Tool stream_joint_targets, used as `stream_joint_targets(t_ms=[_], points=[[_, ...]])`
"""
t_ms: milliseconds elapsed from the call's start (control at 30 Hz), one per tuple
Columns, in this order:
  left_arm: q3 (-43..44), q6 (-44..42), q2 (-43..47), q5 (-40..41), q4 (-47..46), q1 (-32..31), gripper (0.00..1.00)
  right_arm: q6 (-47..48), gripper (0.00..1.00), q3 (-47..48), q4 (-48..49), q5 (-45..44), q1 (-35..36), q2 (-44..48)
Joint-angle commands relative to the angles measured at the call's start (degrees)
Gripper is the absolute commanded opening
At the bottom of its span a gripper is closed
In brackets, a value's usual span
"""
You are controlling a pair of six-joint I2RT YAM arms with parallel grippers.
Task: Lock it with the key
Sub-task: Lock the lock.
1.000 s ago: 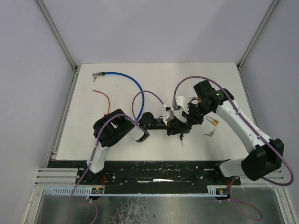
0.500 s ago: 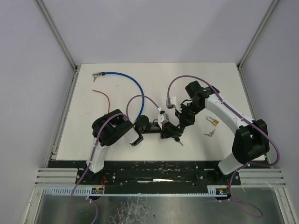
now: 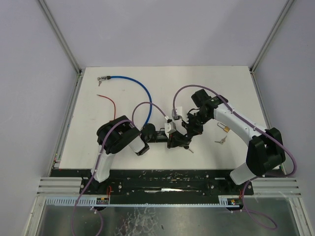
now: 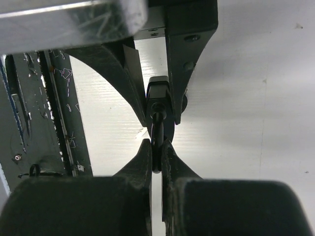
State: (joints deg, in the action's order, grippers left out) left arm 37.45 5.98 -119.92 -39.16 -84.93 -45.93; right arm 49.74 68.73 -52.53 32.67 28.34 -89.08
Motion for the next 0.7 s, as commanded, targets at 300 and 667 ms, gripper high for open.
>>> stream_joint_targets(t_ms=[300,667], points=[[-0.75,-4.69,0.04,-0.17,-7.36,-0.60,0.00,0.89,0.18,-4.55,9.79,3.52,3.30,0.55],[-1.73,-5.87,-0.13,-1.37,-7.36,-0.48,0.00,5.31,0.32,-2.56,5.46,1.78,3.15,7.41]])
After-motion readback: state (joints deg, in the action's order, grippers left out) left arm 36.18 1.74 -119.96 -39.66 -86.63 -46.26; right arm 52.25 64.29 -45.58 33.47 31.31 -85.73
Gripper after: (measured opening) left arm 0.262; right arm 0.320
